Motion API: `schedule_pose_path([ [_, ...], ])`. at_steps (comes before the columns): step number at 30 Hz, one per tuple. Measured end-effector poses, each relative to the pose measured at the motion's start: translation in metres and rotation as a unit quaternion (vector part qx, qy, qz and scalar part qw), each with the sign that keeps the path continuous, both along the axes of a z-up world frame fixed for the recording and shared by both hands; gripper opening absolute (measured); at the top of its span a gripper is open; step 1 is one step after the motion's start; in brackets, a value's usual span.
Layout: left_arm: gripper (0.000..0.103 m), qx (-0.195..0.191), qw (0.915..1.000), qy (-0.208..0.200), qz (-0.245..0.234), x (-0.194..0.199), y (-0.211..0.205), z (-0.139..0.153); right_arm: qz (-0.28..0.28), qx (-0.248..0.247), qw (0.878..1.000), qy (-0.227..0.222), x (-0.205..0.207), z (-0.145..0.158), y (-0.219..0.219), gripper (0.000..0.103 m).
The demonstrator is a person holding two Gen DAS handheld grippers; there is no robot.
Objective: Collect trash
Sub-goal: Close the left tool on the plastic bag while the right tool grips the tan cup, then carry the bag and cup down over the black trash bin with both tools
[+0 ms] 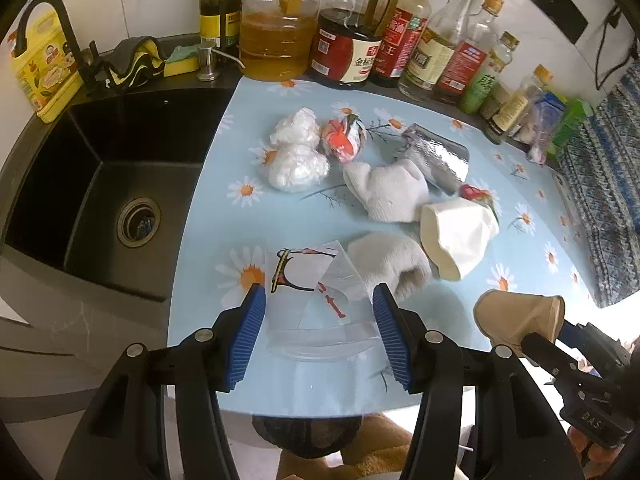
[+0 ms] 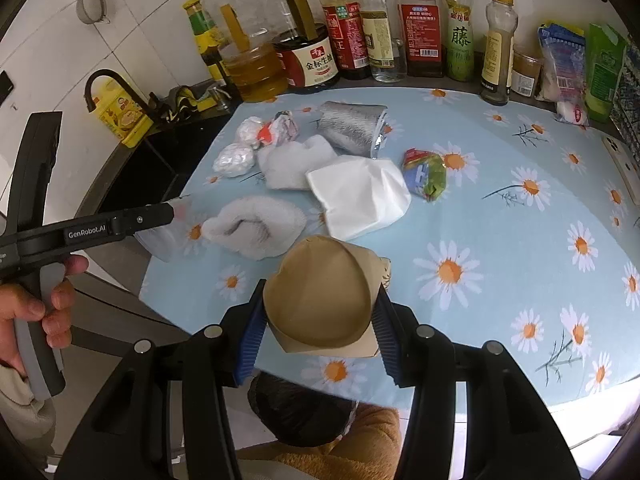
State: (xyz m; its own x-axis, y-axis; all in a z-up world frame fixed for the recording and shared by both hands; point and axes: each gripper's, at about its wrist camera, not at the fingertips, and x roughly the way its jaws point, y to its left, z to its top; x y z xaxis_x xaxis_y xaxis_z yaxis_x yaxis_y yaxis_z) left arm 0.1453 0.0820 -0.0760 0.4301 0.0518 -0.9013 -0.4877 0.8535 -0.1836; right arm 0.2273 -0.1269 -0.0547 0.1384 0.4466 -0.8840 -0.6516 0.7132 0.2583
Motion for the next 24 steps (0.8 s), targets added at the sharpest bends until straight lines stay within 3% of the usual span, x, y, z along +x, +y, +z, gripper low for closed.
schedule_pose_path([
  [11,0.054,-0.026,0.9996,-0.011,-0.01,-0.048,-0.02,0.0,0.018,0.019,0.999,0.019,-0.048,0.007,0.001,0.05],
  [24,0.054,-0.054,0.9984,0.007,-0.016,-0.098,-0.039,-0.028,0.037,0.012,0.998,0.056,-0.102,-0.013,0.001,0.05],
])
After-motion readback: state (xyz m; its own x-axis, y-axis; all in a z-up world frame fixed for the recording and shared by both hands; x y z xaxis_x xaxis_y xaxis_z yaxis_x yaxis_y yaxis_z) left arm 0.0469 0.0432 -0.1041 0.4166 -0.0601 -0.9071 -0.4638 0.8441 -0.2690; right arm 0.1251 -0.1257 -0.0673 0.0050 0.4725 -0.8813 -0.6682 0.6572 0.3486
